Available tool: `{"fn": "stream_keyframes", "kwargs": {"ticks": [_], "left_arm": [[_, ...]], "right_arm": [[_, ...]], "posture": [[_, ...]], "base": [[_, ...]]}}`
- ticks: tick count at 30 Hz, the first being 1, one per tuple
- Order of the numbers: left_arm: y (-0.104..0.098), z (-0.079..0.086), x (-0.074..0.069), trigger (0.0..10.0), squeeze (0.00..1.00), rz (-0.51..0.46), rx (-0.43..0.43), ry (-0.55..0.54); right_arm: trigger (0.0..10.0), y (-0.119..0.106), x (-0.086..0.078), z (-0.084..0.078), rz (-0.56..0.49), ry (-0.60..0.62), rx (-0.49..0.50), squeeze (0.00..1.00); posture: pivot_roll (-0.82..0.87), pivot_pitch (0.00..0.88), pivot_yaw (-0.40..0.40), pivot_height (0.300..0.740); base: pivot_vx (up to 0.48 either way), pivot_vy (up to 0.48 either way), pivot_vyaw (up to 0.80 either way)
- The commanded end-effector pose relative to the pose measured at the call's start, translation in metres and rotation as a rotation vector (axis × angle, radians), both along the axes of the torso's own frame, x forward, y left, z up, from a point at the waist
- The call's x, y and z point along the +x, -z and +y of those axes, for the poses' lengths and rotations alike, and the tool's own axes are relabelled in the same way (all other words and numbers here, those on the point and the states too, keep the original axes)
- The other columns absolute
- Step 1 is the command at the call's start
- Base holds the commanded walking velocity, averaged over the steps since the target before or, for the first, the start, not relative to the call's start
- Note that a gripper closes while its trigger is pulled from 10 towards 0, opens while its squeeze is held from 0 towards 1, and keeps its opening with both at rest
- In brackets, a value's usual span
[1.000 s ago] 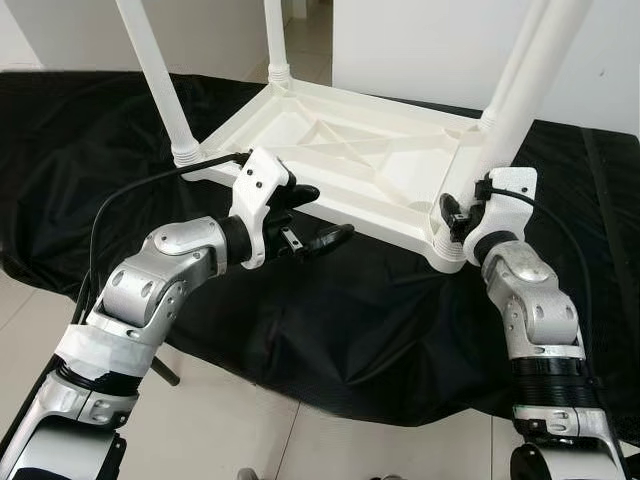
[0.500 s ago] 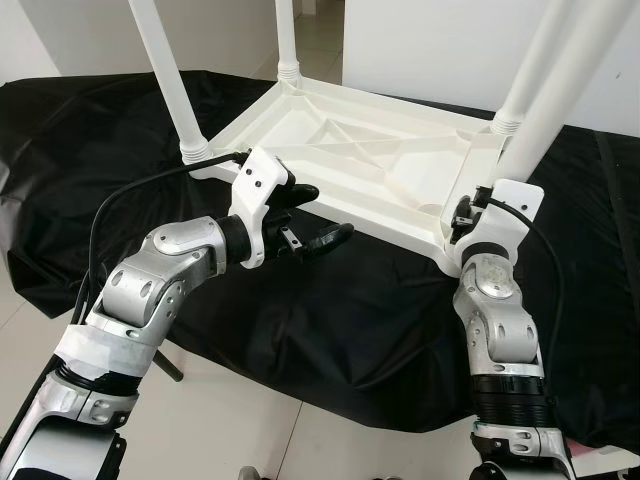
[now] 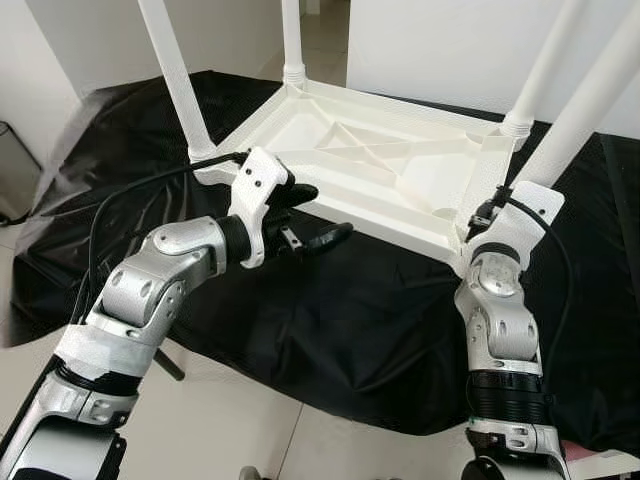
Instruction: Building children table
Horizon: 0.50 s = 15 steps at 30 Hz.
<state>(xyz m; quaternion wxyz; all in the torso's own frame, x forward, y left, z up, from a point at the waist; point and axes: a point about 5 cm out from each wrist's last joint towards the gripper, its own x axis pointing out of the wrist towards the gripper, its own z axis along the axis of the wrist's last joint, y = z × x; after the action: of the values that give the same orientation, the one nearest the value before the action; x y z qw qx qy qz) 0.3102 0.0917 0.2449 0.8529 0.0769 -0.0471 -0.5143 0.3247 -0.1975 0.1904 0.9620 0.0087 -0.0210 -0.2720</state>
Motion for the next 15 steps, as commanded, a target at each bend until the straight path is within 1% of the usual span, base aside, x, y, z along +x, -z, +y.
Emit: {"fn": "stream_keyframes", "kwargs": {"ticks": [1,2,3,4,5,6,9,10,11,12,13,15], "left_arm": [[0.001,0.001,-0.003,10.0,0.0,0.005,0.02,0.041],[0.001,0.001,-0.003,10.0,0.0,0.005,0.02,0.042],[0.001,0.001,-0.003,10.0,0.0,0.005,0.02,0.042],[0.001,0.001,-0.003,10.0,0.0,0.005,0.021,0.042],[0.001,0.001,-0.003,10.0,0.0,0.005,0.021,0.043],[0.001,0.001,-0.003,10.0,0.0,0.005,0.02,0.043],[0.001,0.001,-0.003,10.0,0.0,0.005,0.02,0.043],[0.001,0.001,-0.003,10.0,0.0,0.005,0.02,0.043],[0.001,0.001,-0.003,10.0,0.0,0.005,0.019,0.042],[0.001,0.001,-0.003,10.0,0.0,0.005,0.019,0.042],[0.001,0.001,-0.003,10.0,0.0,0.005,0.018,0.042],[0.001,0.001,-0.003,10.0,0.0,0.005,0.018,0.042]], "right_arm": [[10.0,0.022,-0.004,-0.007,0.093,0.027,0.014,1.0],[10.0,0.017,0.0,0.001,0.055,-0.065,0.022,1.0],[10.0,0.017,0.0,0.001,0.055,-0.065,0.022,1.0],[10.0,0.009,0.003,0.012,0.005,-0.182,0.023,0.0],[10.0,0.004,0.004,0.019,-0.027,-0.262,0.024,0.0],[10.0,-0.001,0.003,0.022,-0.055,-0.291,-0.002,0.0],[10.0,-0.004,0.003,0.023,-0.071,-0.313,-0.019,0.0],[10.0,-0.006,0.002,0.024,-0.08,-0.337,-0.028,0.0],[10.0,-0.013,0.002,0.022,-0.097,-0.37,-0.1,0.0],[10.0,-0.013,0.002,0.022,-0.097,-0.37,-0.1,0.0],[10.0,-0.015,0.002,0.02,-0.101,-0.371,-0.134,0.0],[10.0,-0.017,0.003,0.019,-0.102,-0.384,-0.146,0.0]], "posture": [[-0.11,0.123,0.089,0.74],[-0.11,0.123,0.09,0.74],[-0.11,0.123,0.09,0.74],[-0.11,0.123,0.09,0.74],[-0.11,0.123,0.09,0.74],[-0.11,0.123,0.09,0.74],[-0.11,0.123,0.09,0.74],[-0.11,0.123,0.09,0.74],[-0.11,0.123,0.09,0.74],[-0.11,0.123,0.09,0.74],[-0.11,0.123,0.09,0.74],[-0.11,0.123,0.09,0.74]], "base": [[0.0,0.0,0.0],[0.0,0.0,0.0],[0.0,0.0,0.0],[0.0,0.0,0.0],[0.0,0.0,0.0],[0.0,0.0,0.0],[0.0,0.0,0.0],[0.0,0.0,0.0],[0.0,0.0,0.0],[0.0,0.0,0.0],[0.0,0.0,0.0],[0.0,0.0,0.0]]}}
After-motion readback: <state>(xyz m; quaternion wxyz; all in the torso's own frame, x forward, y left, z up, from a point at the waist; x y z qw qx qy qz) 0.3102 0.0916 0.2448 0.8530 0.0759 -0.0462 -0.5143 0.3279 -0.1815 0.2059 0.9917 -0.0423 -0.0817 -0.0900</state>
